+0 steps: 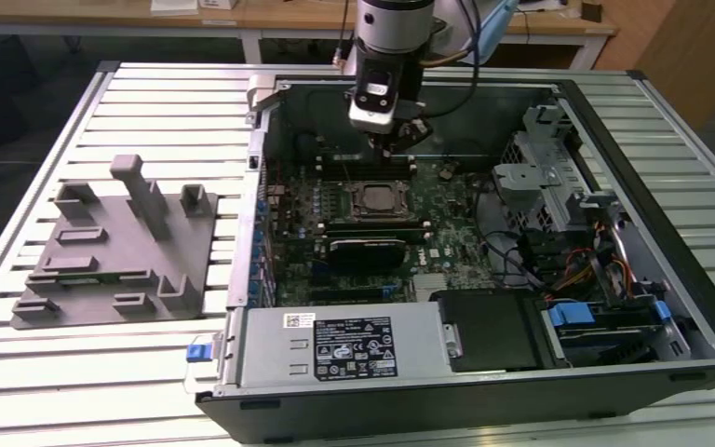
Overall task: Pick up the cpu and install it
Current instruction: 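Install the first cpu locking lever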
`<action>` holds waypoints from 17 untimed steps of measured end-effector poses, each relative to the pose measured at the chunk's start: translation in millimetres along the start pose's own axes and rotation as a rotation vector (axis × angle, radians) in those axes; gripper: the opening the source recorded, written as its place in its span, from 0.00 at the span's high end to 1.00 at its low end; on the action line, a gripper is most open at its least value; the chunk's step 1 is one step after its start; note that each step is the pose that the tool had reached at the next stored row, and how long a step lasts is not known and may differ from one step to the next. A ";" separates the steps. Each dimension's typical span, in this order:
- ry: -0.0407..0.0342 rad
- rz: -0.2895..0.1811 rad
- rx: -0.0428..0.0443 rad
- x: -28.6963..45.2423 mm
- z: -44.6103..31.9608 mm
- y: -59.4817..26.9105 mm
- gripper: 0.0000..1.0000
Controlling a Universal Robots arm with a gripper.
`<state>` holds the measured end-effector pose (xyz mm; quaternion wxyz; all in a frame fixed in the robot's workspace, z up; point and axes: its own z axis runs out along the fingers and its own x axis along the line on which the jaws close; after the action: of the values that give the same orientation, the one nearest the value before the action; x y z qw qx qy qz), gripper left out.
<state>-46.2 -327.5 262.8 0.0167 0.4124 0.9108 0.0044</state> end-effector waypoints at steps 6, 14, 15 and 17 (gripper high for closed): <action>0.0009 -0.044 -0.0012 0.0 0.0 0.0 0.89; 0.0025 -0.118 -0.0032 0.0 0.0 0.0 0.89; 0.0027 -0.126 -0.0034 0.0 0.0 0.0 0.89; 0.0031 -0.144 -0.0039 0.0 0.1 0.0 0.89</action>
<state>-46.3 -327.5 262.8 0.0164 0.3460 0.9381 0.0056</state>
